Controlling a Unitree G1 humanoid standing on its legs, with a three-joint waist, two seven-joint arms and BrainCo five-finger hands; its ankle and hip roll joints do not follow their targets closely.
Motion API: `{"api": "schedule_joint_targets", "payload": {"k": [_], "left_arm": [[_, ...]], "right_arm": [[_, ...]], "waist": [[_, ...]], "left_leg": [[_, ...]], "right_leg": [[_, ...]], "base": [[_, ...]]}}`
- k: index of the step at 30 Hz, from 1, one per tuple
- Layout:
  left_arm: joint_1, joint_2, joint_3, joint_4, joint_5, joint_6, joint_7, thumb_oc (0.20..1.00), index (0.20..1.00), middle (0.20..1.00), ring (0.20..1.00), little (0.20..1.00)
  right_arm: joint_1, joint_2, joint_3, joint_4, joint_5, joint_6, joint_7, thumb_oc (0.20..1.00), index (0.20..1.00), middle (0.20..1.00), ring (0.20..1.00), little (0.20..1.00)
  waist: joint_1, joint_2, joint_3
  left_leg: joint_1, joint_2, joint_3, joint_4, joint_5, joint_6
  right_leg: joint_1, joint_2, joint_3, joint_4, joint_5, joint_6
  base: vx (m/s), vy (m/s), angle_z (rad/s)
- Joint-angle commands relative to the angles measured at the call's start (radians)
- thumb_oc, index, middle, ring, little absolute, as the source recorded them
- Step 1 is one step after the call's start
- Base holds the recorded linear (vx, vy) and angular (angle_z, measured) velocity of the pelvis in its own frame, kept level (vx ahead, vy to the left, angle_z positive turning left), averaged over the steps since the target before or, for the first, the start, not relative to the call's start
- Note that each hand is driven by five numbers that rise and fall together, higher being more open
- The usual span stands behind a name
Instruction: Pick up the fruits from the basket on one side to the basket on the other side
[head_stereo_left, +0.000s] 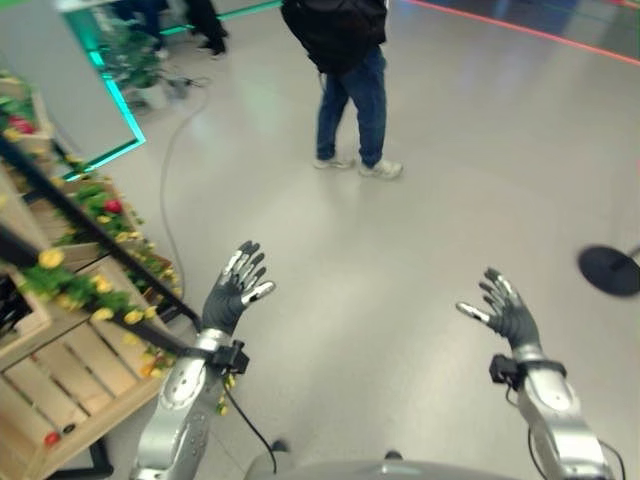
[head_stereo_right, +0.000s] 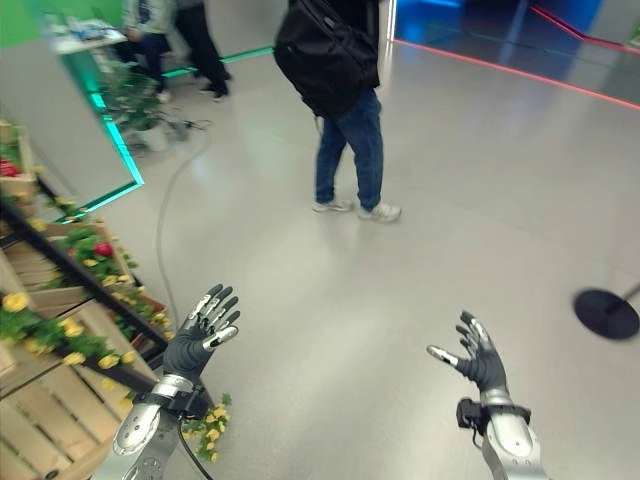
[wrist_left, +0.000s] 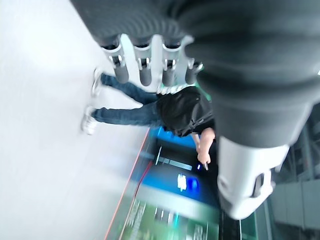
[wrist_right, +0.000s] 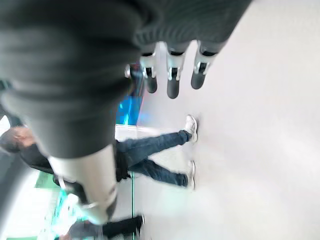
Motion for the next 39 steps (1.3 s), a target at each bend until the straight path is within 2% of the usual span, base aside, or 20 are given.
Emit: {"api": "schedule_joint_targets", "payload": {"k": [1, 4, 7, 11, 17, 19, 23, 24, 25, 26, 27, 29, 31, 32, 33, 34, 35, 37, 38, 39], "left_arm": [[-0.036, 0.008, 0.017, 0.005, 0.026, -0.062, 0.015, 1.0, 1.0, 1.0, 1.0, 1.0], [-0.039, 0.01, 0.004, 0.028, 0.042, -0.062, 0.023, 1.0, 1.0, 1.0, 1.0, 1.0], [-0.065, 0.036, -0.018, 0.062, 0.063, -0.059, 0.043, 1.0, 1.0, 1.0, 1.0, 1.0], [-0.081, 0.056, -0.022, 0.074, 0.075, -0.058, 0.042, 1.0, 1.0, 1.0, 1.0, 1.0], [-0.091, 0.064, -0.021, 0.091, 0.091, -0.064, 0.054, 1.0, 1.0, 1.0, 1.0, 1.0], [-0.093, 0.069, -0.016, 0.091, 0.093, -0.064, 0.058, 1.0, 1.0, 1.0, 1.0, 1.0], [-0.093, 0.078, 0.006, 0.086, 0.097, -0.063, 0.072, 1.0, 1.0, 1.0, 1.0, 1.0], [-0.093, 0.079, 0.006, 0.086, 0.097, -0.063, 0.071, 1.0, 1.0, 1.0, 1.0, 1.0], [-0.091, 0.078, 0.012, 0.085, 0.1, -0.06, 0.075, 1.0, 1.0, 1.0, 1.0, 1.0], [-0.087, 0.075, 0.021, 0.082, 0.099, -0.054, 0.082, 1.0, 1.0, 1.0, 1.0, 1.0], [-0.086, 0.074, 0.02, 0.082, 0.099, -0.054, 0.082, 1.0, 1.0, 1.0, 1.0, 1.0], [-0.088, 0.075, 0.031, 0.079, 0.101, -0.049, 0.089, 1.0, 1.0, 1.0, 1.0, 1.0], [-0.094, 0.074, 0.025, 0.087, 0.107, -0.044, 0.092, 1.0, 1.0, 1.0, 1.0, 1.0], [-0.111, 0.076, 0.028, 0.091, 0.112, -0.04, 0.093, 1.0, 1.0, 1.0, 1.0, 1.0], [-0.113, 0.073, 0.029, 0.088, 0.114, -0.043, 0.093, 1.0, 1.0, 1.0, 1.0, 1.0], [-0.113, 0.067, 0.029, 0.095, 0.115, -0.044, 0.094, 1.0, 1.0, 1.0, 1.0, 1.0], [-0.115, 0.059, 0.025, 0.1, 0.107, -0.045, 0.095, 1.0, 1.0, 1.0, 1.0, 1.0], [-0.105, 0.046, 0.025, 0.109, 0.098, -0.045, 0.092, 1.0, 1.0, 1.0, 1.0, 1.0], [-0.101, 0.041, 0.026, 0.119, 0.094, -0.046, 0.093, 1.0, 1.0, 1.0, 1.0, 1.0], [-0.098, 0.034, 0.026, 0.127, 0.085, -0.046, 0.098, 1.0, 1.0, 1.0, 1.0, 1.0]], "right_arm": [[0.048, -0.03, -0.037, -0.057, 0.02, -0.047, 0.021, 1.0, 1.0, 1.0, 1.0, 1.0], [0.07, -0.02, -0.054, -0.058, 0.025, -0.041, 0.019, 1.0, 1.0, 1.0, 1.0, 1.0], [0.06, -0.003, -0.058, -0.059, 0.033, -0.035, 0.002, 1.0, 1.0, 1.0, 1.0, 1.0], [0.058, 0.015, -0.077, -0.067, 0.024, -0.03, -0.01, 1.0, 1.0, 1.0, 1.0, 1.0], [0.071, 0.043, -0.095, -0.065, 0.007, -0.03, -0.011, 1.0, 1.0, 1.0, 1.0, 1.0], [0.068, 0.046, -0.092, -0.059, 0.001, -0.03, -0.013, 1.0, 1.0, 1.0, 1.0, 1.0], [0.071, 0.054, -0.083, -0.06, 0.0, -0.033, -0.013, 1.0, 1.0, 1.0, 1.0, 1.0], [0.072, 0.055, -0.083, -0.061, 0.0, -0.033, -0.013, 1.0, 1.0, 1.0, 1.0, 1.0], [0.073, 0.052, -0.081, -0.058, -0.002, -0.036, -0.018, 1.0, 1.0, 1.0, 1.0, 1.0], [0.07, 0.05, -0.075, -0.051, -0.004, -0.035, -0.025, 1.0, 1.0, 1.0, 1.0, 1.0], [0.071, 0.05, -0.075, -0.05, -0.005, -0.036, -0.026, 1.0, 1.0, 1.0, 1.0, 1.0], [0.058, 0.048, -0.066, -0.04, -0.005, -0.036, -0.035, 1.0, 1.0, 1.0, 1.0, 1.0], [0.057, 0.045, -0.066, -0.032, -0.009, -0.034, -0.039, 1.0, 1.0, 1.0, 1.0, 1.0], [0.056, 0.038, -0.065, -0.037, -0.005, -0.03, -0.039, 1.0, 1.0, 1.0, 1.0, 1.0], [0.053, 0.039, -0.064, -0.035, -0.004, -0.026, -0.04, 1.0, 1.0, 1.0, 1.0, 1.0], [0.054, 0.034, -0.059, -0.038, -0.002, -0.024, -0.035, 1.0, 1.0, 1.0, 1.0, 1.0], [0.051, 0.029, -0.057, -0.037, 0.003, -0.024, -0.037, 1.0, 1.0, 1.0, 1.0, 1.0], [0.053, 0.022, -0.052, -0.04, 0.018, -0.026, -0.03, 1.0, 1.0, 1.0, 1.0, 1.0], [0.055, 0.012, -0.047, -0.038, 0.022, -0.024, -0.025, 1.0, 1.0, 1.0, 1.0, 1.0], [0.054, 0.005, -0.039, -0.034, 0.019, -0.022, -0.022, 1.0, 1.0, 1.0, 1.0, 1.0]], "waist": [[-0.05, 0.017, -0.052], [-0.074, 0.022, -0.064], [-0.108, 0.015, -0.068], [-0.14, 0.006, -0.062], [-0.178, -0.002, -0.044], [-0.178, -0.006, -0.038], [-0.161, -0.016, -0.011], [-0.161, -0.016, -0.011], [-0.148, -0.019, -0.012], [-0.124, -0.017, -0.019], [-0.124, -0.015, -0.015], [-0.099, -0.004, -0.022], [-0.115, -0.011, -0.021], [-0.12, -0.019, -0.021], [-0.128, -0.018, -0.027], [-0.132, -0.015, -0.03], [-0.132, -0.015, -0.03], [-0.134, -0.004, -0.037], [-0.129, 0.005, -0.038], [-0.128, 0.01, -0.038]], "left_leg": [[-0.09, -0.003, 0.044, 0.135, -0.067, -0.046], [-0.064, 0.019, 0.069, 0.086, -0.052, -0.05], [-0.045, 0.041, 0.124, 0.003, -0.026, -0.041], [-0.042, 0.032, 0.189, -0.039, -0.012, -0.022], [-0.031, 0.024, 0.284, -0.071, -0.012, 0.0], [-0.023, 0.031, 0.317, -0.074, -0.018, 0.004], [-0.011, 0.062, 0.393, -0.071, -0.025, 0.0], [-0.009, 0.062, 0.394, -0.072, -0.025, -0.001], [-0.004, 0.074, 0.433, -0.074, -0.028, -0.004], [0.003, 0.089, 0.48, -0.078, -0.031, -0.009], [0.01, 0.092, 0.479, -0.078, -0.038, -0.011], [0.028, 0.116, 0.515, -0.078, -0.063, -0.016], [0.021, 0.114, 0.536, -0.066, -0.052, -0.013], [0.029, 0.109, 0.552, -0.021, -0.075, -0.004], [0.044, 0.11, 0.551, -0.018, -0.111, -0.002], [0.048, 0.111, 0.566, 0.014, -0.137, 0.003], [0.035, 0.112, 0.591, 0.058, -0.133, 0.006], [0.028, 0.12, 0.6, 0.143, -0.159, 0.006], [0.021, 0.132, 0.602, 0.199, -0.15, -0.007], [0.009, 0.139, 0.594, 0.256, -0.113, -0.03]], "right_leg": [[0.034, 0.039, -0.045, 0.005, -0.079, -0.006], [0.022, 0.024, -0.049, 0.01, -0.07, 0.004], [-0.03, 0.0, -0.019, 0.02, -0.044, 0.035], [-0.082, -0.034, 0.017, 0.022, -0.013, 0.069], [-0.155, -0.052, 0.083, 0.04, 0.024, 0.108], [-0.173, -0.052, 0.055, 0.053, 0.027, 0.109], [-0.202, -0.053, -0.111, 0.112, 0.013, 0.097], [-0.2, -0.052, -0.111, 0.111, 0.013, 0.096], [-0.191, -0.069, -0.204, 0.11, 0.012, 0.083], [-0.174, -0.098, -0.339, 0.12, 0.008, 0.068], [-0.168, -0.095, -0.341, 0.125, 0.0, 0.069], [-0.162, -0.119, -0.47, 0.194, -0.041, 0.06], [-0.195, -0.111, -0.47, 0.194, -0.026, 0.047], [-0.191, -0.111, -0.465, 0.212, -0.024, 0.044], [-0.186, -0.113, -0.44, 0.197, -0.031, 0.06], [-0.168, -0.096, -0.412, 0.185, -0.035, 0.06], [-0.165, -0.093, -0.412, 0.172, -0.018, 0.043], [-0.129, -0.068, -0.373, 0.137, -0.034, 0.024], [-0.108, -0.047, -0.347, 0.11, -0.038, 0.013], [-0.095, -0.03, -0.327, 0.094, -0.043, 0.003]], "base": [[0.01, 0.191, -1.17], [-0.01, 0.173, -0.4], [-0.11, 0.196, -0.38], [-0.1, 0.205, -0.49], [-0.08, 0.179, -0.48], [-0.04, 0.057, -0.6], [-0.07, 0.024, -0.88], [-0.01, 0.005, -0.33], [-0.01, 0.006, -0.65], [0.0, 0.004, -0.83], [0.07, 0.0, -1.12], [0.09, -0.004, -0.93], [0.04, -0.009, -0.6], [0.19, -0.019, -0.25], [0.26, -0.042, -0.28], [0.15, -0.051, -0.53], [0.12, -0.035, -0.59], [0.15, -0.028, -0.71], [0.18, -0.065, -0.85], [0.14, -0.084, -1.07]]}}
